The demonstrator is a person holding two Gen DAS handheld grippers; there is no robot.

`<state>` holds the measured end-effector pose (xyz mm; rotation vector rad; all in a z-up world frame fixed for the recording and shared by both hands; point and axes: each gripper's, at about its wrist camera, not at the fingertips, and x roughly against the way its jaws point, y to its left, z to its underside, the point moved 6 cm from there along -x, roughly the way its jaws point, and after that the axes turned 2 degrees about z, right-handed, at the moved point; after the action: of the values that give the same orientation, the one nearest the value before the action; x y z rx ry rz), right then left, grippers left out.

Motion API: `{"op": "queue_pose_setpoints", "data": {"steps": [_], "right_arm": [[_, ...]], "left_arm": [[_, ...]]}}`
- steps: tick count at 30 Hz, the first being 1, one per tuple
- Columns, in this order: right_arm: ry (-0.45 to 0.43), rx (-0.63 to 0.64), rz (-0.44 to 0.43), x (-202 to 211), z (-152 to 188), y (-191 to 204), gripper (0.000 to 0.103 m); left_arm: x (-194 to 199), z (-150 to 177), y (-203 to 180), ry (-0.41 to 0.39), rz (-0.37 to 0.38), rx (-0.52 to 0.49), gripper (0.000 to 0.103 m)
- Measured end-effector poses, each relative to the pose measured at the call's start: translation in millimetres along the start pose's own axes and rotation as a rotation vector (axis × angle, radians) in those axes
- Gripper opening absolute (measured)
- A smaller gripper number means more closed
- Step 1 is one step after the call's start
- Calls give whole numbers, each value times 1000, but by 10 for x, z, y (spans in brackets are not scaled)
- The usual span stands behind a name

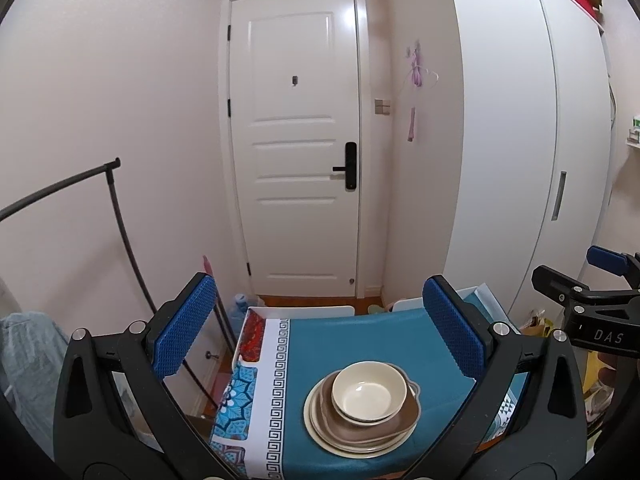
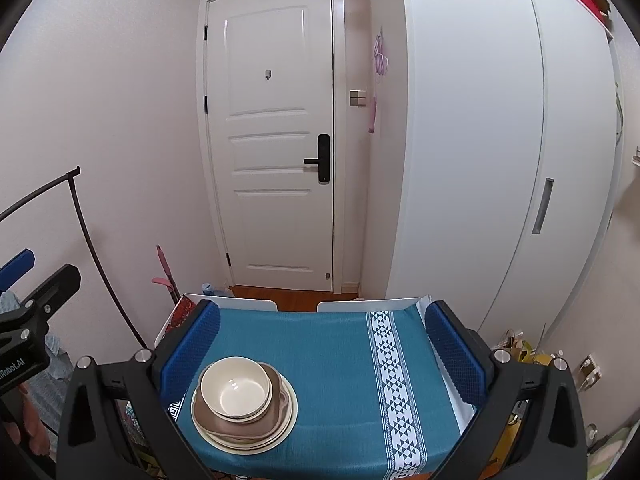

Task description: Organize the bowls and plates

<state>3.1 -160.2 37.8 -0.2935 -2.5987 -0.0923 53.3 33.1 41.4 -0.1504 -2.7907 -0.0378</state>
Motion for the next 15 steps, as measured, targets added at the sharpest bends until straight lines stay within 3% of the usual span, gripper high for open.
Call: {"op": "queue_pose_setpoints", "data": {"steps": [15], "right_arm": [[6,-2,1,-30,-17,-20,102]], "left_arm": [[-44,-7,24,-3,-7,0,103]]}}
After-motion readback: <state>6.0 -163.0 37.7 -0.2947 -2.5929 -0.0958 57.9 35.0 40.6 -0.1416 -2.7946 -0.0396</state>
